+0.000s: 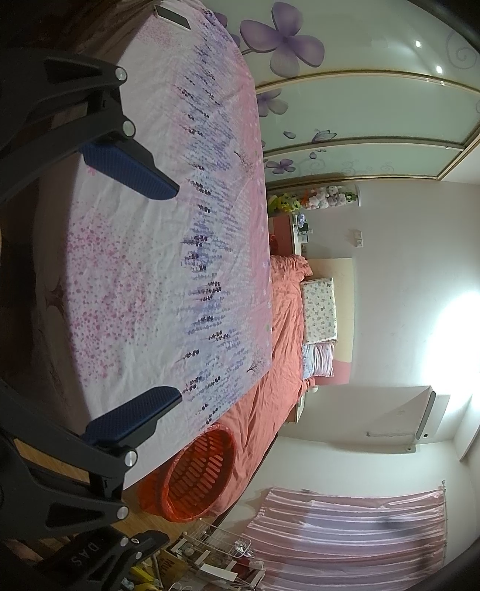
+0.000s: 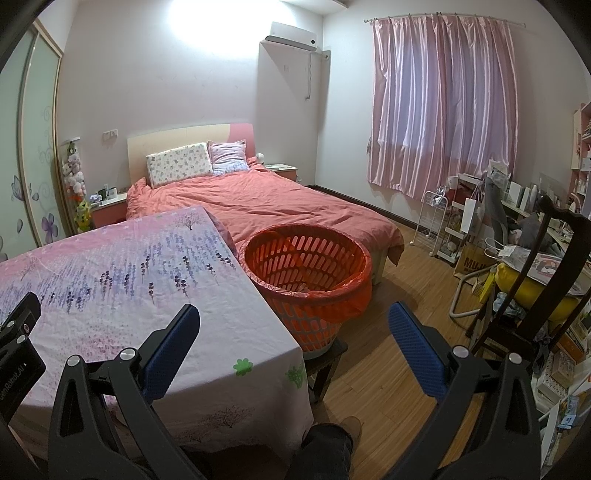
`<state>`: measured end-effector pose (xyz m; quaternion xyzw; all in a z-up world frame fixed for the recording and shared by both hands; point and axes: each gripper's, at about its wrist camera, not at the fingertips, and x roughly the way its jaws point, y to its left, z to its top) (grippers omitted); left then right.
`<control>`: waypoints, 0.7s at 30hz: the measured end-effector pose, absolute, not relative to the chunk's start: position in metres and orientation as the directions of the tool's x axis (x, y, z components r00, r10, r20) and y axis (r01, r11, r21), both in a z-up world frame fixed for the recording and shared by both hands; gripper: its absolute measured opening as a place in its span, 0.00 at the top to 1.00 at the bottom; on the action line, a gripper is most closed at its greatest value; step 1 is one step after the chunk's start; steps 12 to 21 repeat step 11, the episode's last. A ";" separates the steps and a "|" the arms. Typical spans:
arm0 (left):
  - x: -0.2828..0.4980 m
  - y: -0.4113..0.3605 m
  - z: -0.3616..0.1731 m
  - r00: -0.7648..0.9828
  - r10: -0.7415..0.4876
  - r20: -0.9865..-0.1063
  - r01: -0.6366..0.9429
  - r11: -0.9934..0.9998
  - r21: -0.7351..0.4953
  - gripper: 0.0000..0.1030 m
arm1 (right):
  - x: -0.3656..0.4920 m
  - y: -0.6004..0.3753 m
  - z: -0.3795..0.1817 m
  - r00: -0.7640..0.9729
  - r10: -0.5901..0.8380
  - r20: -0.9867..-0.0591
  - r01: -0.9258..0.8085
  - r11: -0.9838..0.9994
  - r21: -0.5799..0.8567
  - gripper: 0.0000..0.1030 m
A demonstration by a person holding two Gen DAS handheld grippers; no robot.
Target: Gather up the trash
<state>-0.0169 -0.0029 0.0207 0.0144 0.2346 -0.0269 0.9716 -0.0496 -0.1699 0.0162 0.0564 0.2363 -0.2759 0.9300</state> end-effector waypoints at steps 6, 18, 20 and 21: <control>-0.015 -0.002 0.020 0.886 -0.045 -0.462 0.060 0.998 0.016 0.04 | -0.049 -0.170 0.016 0.736 -0.486 -0.471 0.540 0.841 -0.026 0.02; -0.014 -0.002 0.020 0.884 -0.047 -0.465 0.062 0.998 0.017 0.04 | -0.049 -0.170 0.016 0.736 -0.486 -0.472 0.539 0.842 -0.026 0.02; -0.014 -0.002 0.020 0.884 -0.047 -0.465 0.062 0.998 0.017 0.04 | -0.049 -0.170 0.016 0.736 -0.486 -0.472 0.539 0.842 -0.026 0.02; -0.014 -0.002 0.020 0.884 -0.047 -0.465 0.062 0.998 0.017 0.04 | -0.049 -0.170 0.016 0.736 -0.486 -0.472 0.539 0.842 -0.026 0.02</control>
